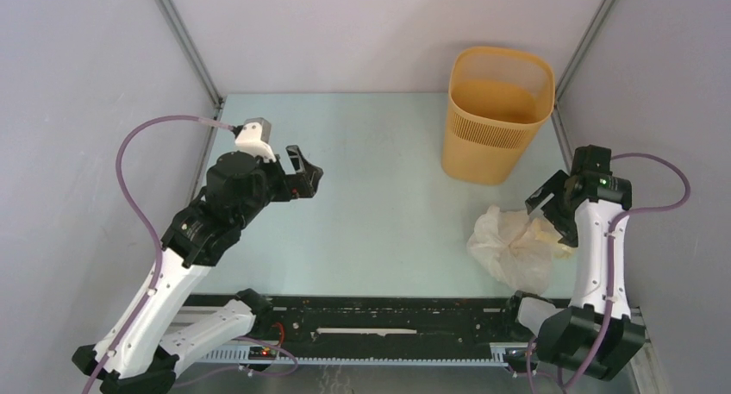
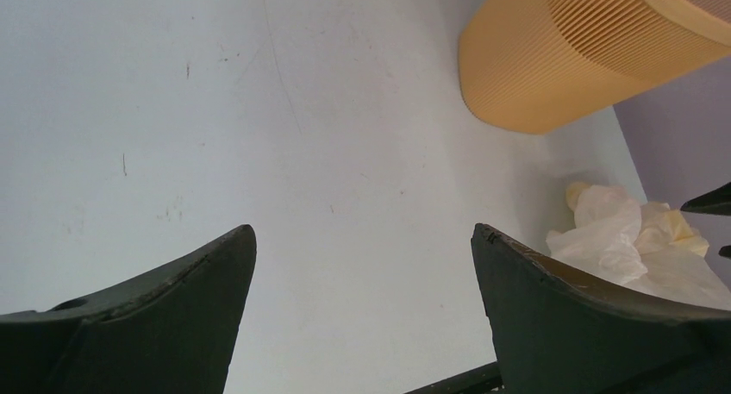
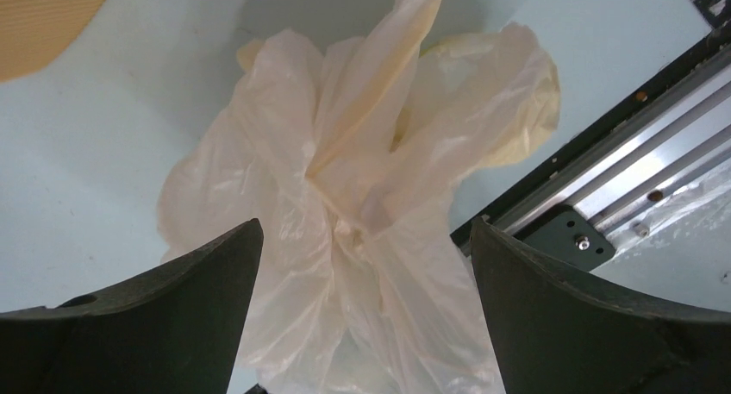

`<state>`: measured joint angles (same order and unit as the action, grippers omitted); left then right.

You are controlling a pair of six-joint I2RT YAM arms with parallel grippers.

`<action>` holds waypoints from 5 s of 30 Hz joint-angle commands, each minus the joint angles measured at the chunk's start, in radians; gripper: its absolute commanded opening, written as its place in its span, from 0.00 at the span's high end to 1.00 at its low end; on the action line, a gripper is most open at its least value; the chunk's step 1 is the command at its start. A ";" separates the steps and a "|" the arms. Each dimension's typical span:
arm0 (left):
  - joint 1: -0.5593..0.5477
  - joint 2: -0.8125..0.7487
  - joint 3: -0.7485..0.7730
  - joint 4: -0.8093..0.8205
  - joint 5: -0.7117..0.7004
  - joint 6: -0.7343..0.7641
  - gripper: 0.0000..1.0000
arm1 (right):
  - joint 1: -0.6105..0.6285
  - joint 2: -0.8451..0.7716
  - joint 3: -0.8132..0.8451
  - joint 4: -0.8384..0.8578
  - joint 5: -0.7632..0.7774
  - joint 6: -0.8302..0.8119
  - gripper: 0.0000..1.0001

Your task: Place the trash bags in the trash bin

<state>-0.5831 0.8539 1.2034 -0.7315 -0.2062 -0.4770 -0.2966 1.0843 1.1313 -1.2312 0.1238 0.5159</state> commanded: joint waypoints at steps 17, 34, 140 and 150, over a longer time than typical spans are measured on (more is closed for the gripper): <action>-0.026 0.037 0.048 0.036 -0.038 0.154 0.00 | 0.014 0.131 -0.059 0.195 -0.161 -0.161 0.79; -0.026 0.021 0.093 0.018 -0.020 0.017 0.00 | 0.488 -0.004 -0.066 0.260 -0.315 -0.126 1.00; -0.007 0.144 -0.129 0.470 0.522 -0.168 0.89 | 0.855 0.127 0.139 0.927 -0.604 0.386 0.64; -0.005 0.108 -0.007 0.303 0.631 0.049 1.00 | 0.748 -0.045 0.192 0.406 -0.496 -0.245 0.22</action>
<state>-0.5934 0.9565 1.1202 -0.3622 0.3565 -0.5400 0.4534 1.0859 1.2823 -0.6132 -0.4236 0.5770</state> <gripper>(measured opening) 0.011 0.776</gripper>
